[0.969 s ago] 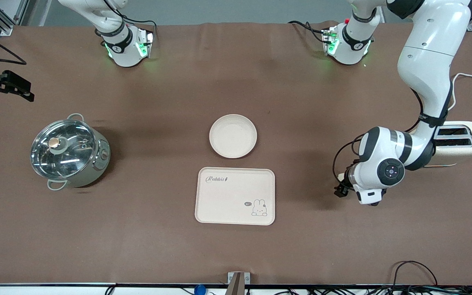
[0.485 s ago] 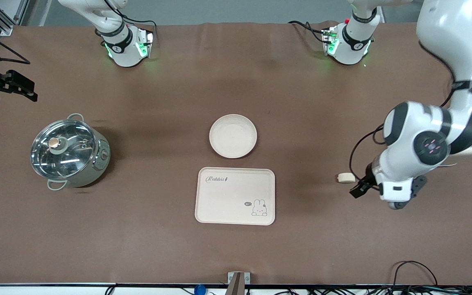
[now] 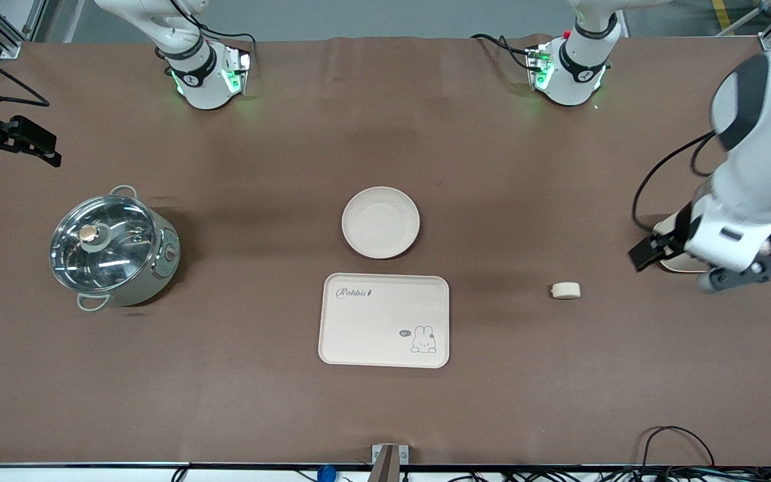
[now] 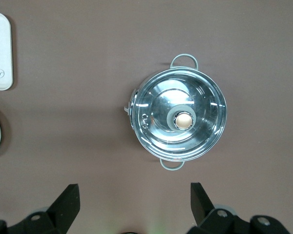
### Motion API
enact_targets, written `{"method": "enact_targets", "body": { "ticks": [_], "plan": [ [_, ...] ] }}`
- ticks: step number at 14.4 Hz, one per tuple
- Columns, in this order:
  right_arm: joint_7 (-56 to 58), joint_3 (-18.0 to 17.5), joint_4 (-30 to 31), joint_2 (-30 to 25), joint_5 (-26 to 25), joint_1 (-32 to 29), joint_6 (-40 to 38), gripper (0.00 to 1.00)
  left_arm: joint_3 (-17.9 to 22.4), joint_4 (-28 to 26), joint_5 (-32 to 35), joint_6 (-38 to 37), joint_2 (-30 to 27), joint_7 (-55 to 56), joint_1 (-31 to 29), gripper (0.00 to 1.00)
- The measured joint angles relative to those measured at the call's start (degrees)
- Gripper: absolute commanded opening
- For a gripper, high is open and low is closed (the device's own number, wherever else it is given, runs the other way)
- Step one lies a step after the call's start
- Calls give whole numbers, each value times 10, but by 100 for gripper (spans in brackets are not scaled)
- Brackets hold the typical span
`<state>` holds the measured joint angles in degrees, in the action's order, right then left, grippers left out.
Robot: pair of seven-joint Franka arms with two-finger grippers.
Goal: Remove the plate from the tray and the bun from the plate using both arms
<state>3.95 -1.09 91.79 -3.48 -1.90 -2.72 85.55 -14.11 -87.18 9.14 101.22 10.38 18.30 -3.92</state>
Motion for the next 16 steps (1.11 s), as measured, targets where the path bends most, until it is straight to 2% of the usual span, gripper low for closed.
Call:
{"method": "enact_targets", "body": {
  "ticks": [5,9,16],
  "plan": [
    [-9,13,0,0,31,-39,1,100,3,-2,-16,-66,-81,-98,0,100],
    [-8,14,1,0,38,-50,0,100,70,-30,-63,-96,-129,-144,40,100],
    [-8,4,1,0,38,-42,4,100,75,-41,-77,-115,-146,-147,51,100]
  ]
}}
